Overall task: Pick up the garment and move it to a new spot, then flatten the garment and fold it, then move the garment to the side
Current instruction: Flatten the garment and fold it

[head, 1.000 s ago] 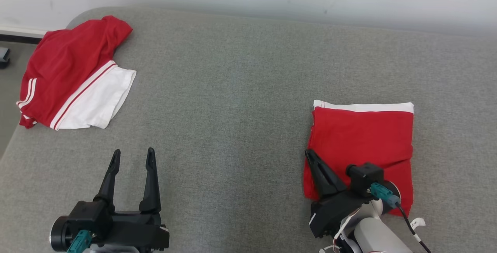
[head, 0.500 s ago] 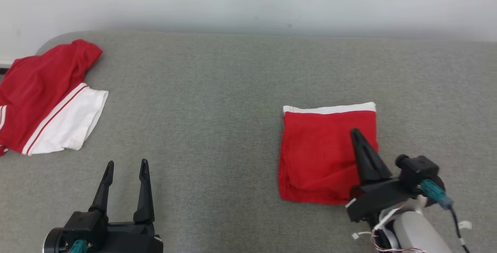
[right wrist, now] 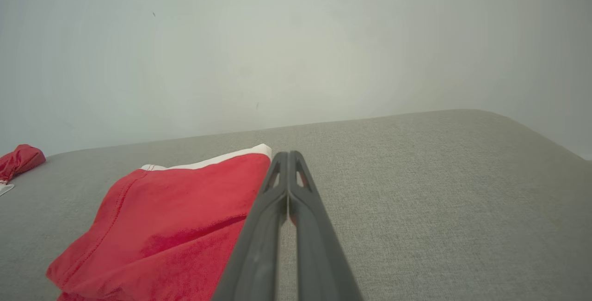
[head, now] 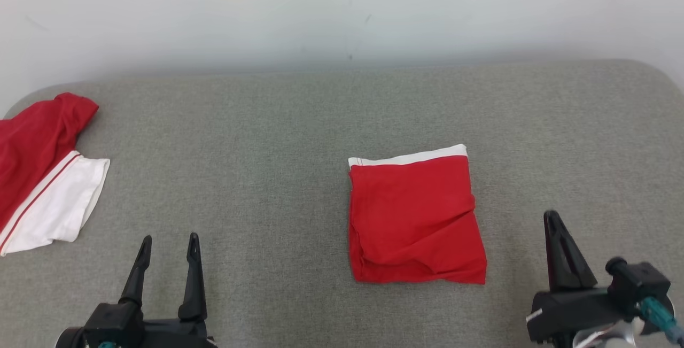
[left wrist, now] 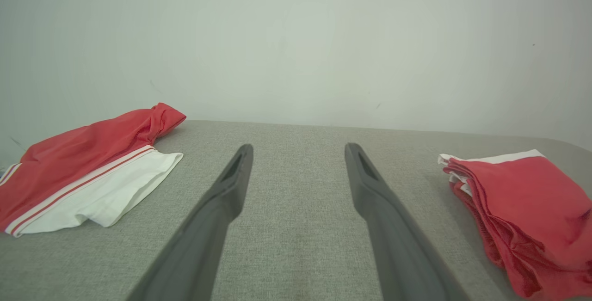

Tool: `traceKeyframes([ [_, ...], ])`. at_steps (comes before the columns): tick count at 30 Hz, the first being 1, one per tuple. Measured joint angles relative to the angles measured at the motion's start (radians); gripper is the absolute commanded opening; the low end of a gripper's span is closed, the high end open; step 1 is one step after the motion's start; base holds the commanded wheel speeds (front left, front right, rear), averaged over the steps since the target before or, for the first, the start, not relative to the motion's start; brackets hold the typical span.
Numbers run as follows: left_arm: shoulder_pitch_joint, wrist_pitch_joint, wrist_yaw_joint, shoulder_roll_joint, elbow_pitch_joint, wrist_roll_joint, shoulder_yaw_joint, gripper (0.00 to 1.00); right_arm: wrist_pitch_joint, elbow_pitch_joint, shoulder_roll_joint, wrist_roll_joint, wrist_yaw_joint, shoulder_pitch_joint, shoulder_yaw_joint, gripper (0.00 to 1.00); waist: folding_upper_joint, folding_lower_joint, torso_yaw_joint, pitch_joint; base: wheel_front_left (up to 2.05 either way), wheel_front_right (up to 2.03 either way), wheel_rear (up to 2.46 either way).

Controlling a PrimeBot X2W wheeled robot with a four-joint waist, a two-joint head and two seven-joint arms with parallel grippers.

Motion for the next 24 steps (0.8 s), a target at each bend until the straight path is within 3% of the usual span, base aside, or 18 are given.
traceKeyframes([
  [1,0.004,0.000,0.000,0.000,0.000,0.003,0.002,1.00,0.000,-0.006,0.004,-0.006,0.000,0.015,-0.005,0.00,0.0000,0.0000,-0.004,-0.004,0.00,0.00,0.00],
  [3,0.012,0.000,-0.001,0.000,0.001,0.007,0.009,1.00,0.000,-0.025,0.008,-0.020,0.000,0.044,-0.015,0.38,0.0000,-0.0001,-0.011,-0.011,0.00,0.00,0.00],
  [4,0.014,0.000,-0.002,0.000,0.002,0.011,0.012,1.00,0.000,-0.036,0.009,-0.026,0.000,0.054,-0.019,0.92,0.0000,-0.0001,-0.014,-0.014,0.00,0.00,0.00],
  [5,0.015,0.000,-0.002,0.000,0.002,0.016,0.013,1.00,0.000,-0.044,0.010,-0.028,0.000,0.062,-0.024,1.00,0.0000,-0.0001,-0.016,-0.017,0.00,0.00,0.00],
  [14,0.042,0.000,-0.009,0.000,0.007,0.039,0.029,1.00,0.000,-0.094,0.032,-0.040,0.000,0.121,-0.034,1.00,0.0000,-0.0001,-0.012,-0.048,0.00,0.00,0.00],
  [24,0.078,0.000,-0.009,0.004,0.005,0.067,0.029,1.00,0.000,-0.069,0.024,-0.032,0.000,0.134,-0.025,1.00,0.0000,0.0000,0.023,-0.075,0.00,0.00,0.00],
])
